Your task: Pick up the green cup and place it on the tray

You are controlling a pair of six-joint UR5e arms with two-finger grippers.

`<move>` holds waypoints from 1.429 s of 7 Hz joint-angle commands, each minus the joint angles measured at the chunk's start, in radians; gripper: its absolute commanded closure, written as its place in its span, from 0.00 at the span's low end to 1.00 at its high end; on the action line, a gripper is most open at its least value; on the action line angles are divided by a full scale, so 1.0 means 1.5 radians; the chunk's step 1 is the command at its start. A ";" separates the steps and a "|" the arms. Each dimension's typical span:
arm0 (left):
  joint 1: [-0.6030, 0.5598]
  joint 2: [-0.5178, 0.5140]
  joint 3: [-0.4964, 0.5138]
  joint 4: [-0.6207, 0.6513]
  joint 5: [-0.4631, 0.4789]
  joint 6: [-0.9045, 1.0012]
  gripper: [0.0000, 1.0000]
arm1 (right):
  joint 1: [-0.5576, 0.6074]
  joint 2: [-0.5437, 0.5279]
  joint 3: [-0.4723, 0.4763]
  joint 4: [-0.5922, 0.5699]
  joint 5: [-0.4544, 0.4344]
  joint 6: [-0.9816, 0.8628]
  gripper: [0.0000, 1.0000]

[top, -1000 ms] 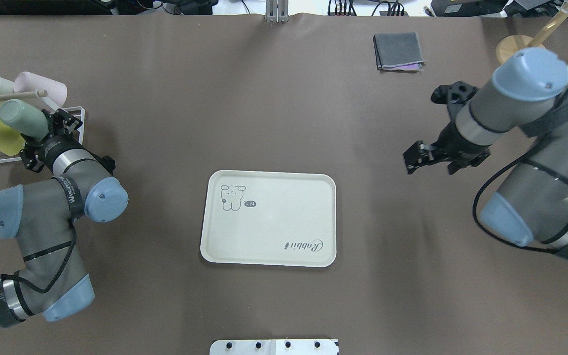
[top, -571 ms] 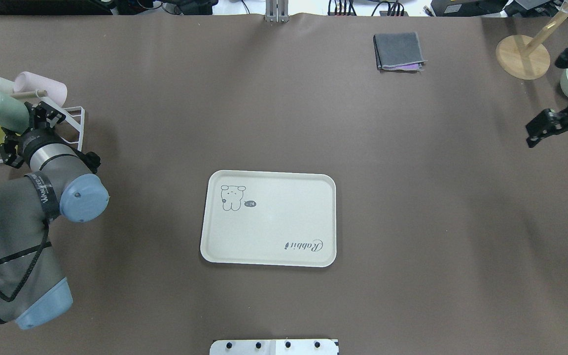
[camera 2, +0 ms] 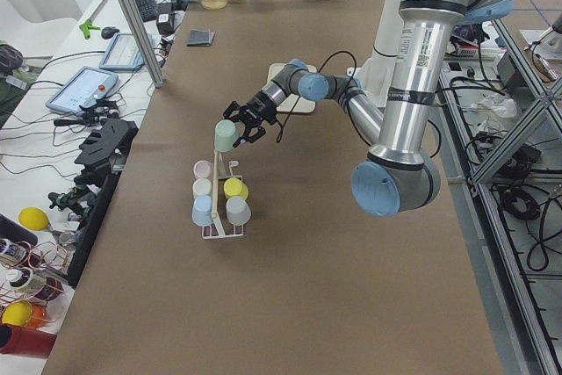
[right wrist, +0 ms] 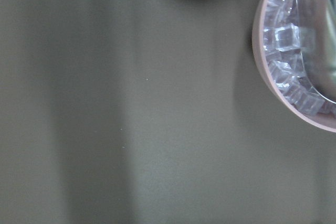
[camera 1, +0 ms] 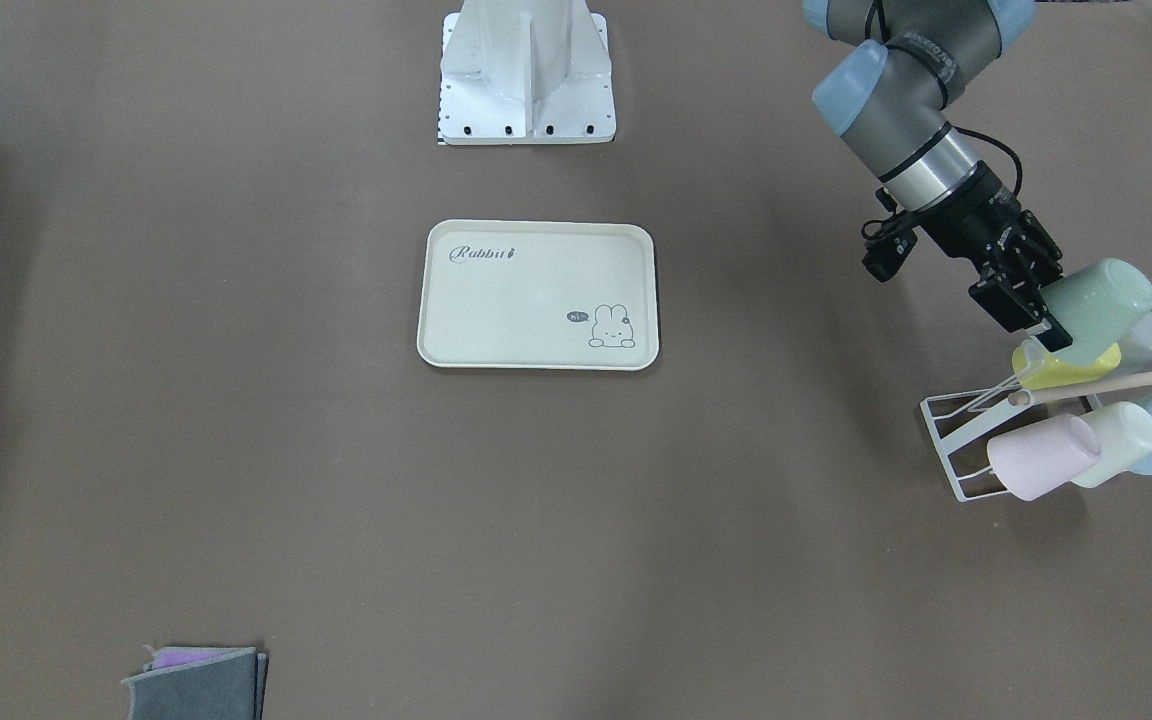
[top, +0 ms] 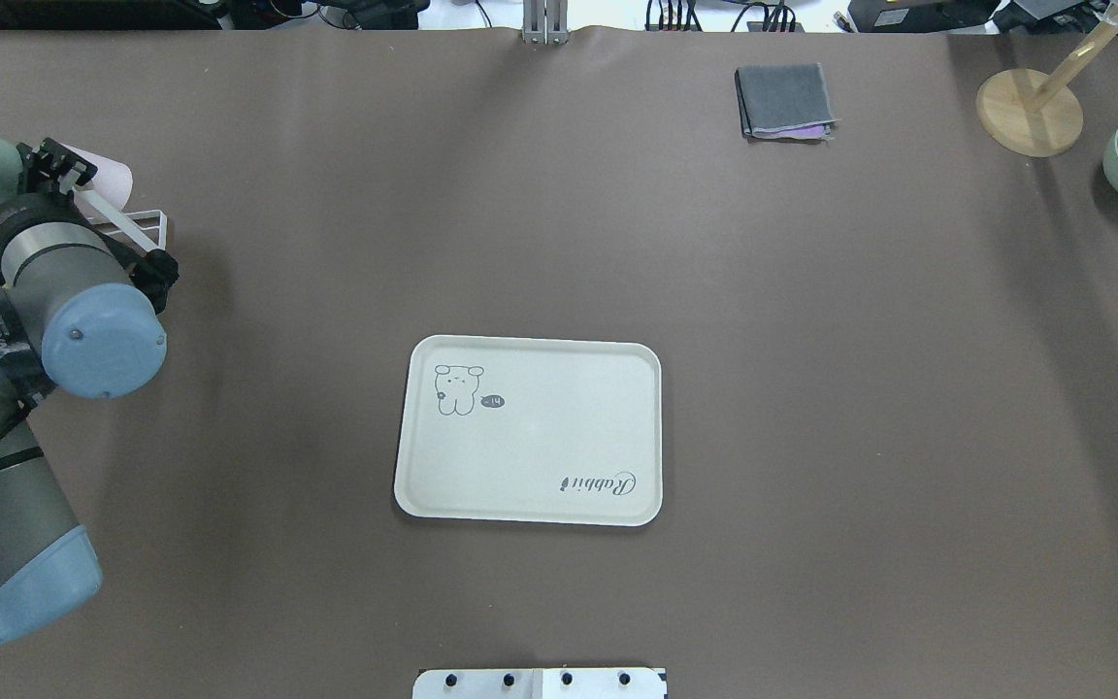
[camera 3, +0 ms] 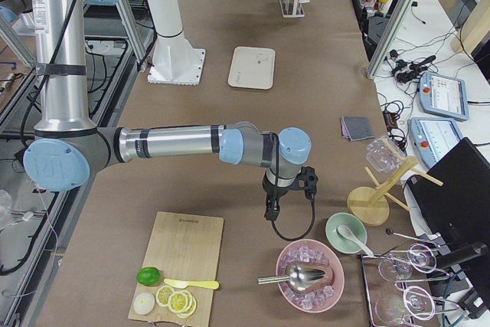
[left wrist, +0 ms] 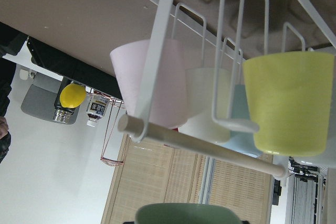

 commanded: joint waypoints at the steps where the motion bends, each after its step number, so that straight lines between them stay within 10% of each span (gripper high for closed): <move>1: -0.036 -0.091 -0.009 -0.002 -0.117 -0.002 0.42 | 0.027 0.004 -0.015 0.001 -0.006 -0.024 0.00; 10: -0.040 -0.126 0.019 -0.396 -0.346 -0.138 0.44 | 0.027 0.005 -0.010 0.085 -0.060 -0.013 0.00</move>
